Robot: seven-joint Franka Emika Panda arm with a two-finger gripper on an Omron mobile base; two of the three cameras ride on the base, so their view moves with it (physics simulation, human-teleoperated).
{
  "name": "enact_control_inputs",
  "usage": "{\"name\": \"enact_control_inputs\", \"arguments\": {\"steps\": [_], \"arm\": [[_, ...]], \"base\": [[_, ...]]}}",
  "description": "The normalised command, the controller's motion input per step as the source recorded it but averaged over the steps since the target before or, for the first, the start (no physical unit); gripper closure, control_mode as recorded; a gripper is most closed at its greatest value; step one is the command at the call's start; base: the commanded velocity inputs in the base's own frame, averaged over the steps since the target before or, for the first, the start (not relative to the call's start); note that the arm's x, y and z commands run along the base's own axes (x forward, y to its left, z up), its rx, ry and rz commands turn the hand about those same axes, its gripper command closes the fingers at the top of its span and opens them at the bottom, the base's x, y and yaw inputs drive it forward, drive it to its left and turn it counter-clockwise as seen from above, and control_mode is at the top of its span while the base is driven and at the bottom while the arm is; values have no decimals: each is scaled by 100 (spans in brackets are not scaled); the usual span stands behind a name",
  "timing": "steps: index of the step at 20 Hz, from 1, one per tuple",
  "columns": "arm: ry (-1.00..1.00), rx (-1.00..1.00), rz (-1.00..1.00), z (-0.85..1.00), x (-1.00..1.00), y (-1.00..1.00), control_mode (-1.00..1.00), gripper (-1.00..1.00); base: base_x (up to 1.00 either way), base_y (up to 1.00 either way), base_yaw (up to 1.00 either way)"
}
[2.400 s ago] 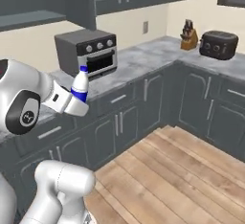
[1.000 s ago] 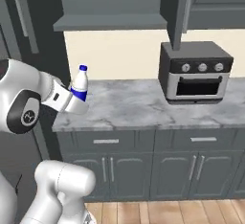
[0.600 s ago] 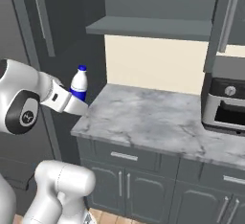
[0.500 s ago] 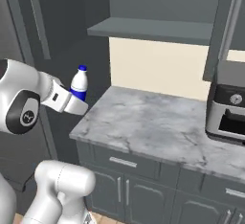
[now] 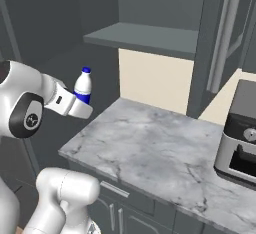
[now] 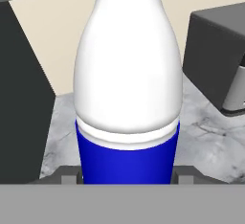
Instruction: Pick the bottled water from the counter and place it in the open cabinet.
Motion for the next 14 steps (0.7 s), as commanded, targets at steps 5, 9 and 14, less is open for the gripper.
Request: {"name": "enact_control_inputs", "arguments": {"steps": [5,9,14], "arm": [[0,0,0,0,0,0,100,100],[0,0,0,0,0,0,100,100],[0,0,0,0,0,0,100,100]], "base": [[46,-61,2],[57,-49,-1],[63,-17,-13]]}}
